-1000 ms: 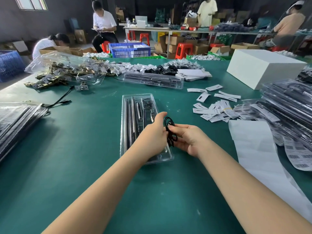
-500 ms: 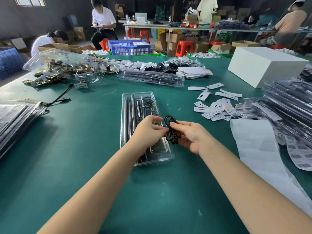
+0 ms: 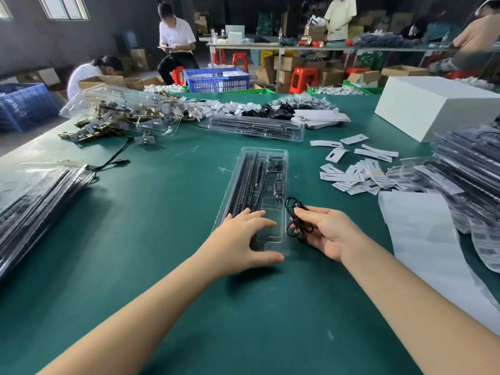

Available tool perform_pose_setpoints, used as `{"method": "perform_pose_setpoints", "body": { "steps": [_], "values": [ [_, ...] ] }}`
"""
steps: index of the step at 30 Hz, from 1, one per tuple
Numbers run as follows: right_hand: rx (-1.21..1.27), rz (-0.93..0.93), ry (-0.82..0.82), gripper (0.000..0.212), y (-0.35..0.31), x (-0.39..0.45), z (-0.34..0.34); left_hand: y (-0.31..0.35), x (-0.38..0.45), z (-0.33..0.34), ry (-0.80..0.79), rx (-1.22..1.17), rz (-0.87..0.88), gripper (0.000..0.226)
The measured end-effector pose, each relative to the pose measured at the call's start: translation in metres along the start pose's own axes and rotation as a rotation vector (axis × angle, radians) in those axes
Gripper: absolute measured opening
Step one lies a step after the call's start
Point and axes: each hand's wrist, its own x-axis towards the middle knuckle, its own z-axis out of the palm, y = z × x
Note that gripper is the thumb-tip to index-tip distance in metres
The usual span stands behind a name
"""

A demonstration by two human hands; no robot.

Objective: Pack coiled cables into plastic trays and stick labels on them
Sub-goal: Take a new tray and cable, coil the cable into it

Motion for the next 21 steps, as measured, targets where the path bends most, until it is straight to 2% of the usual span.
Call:
{"method": "perform_pose_setpoints", "body": {
  "steps": [4, 6, 10, 14, 18, 21],
  "values": [
    [0.052, -0.006, 0.033, 0.009, 0.001, -0.003, -0.003, -0.004, -0.008, 0.008, 0.248, -0.152, 0.132, 0.038],
    [0.042, 0.011, 0.039, 0.008, 0.000, -0.003, -0.002, -0.002, -0.011, 0.012, 0.272, -0.105, 0.179, 0.024],
    [-0.002, 0.068, 0.038, 0.004, -0.004, -0.002, 0.001, 0.006, -0.011, 0.014, 0.315, 0.235, 0.290, 0.033],
    [0.008, 0.121, 0.045, 0.010, -0.003, -0.002, 0.006, 0.009, -0.011, 0.012, 0.376, 0.131, 0.243, 0.019],
    [0.128, 0.159, 0.030, 0.016, 0.000, -0.004, 0.011, 0.010, -0.012, 0.011, 0.359, 0.034, 0.180, 0.022],
    [0.127, 0.153, 0.028, 0.016, 0.002, -0.005, 0.011, 0.011, -0.013, 0.013, 0.352, 0.010, 0.146, 0.022]
  ]
}}
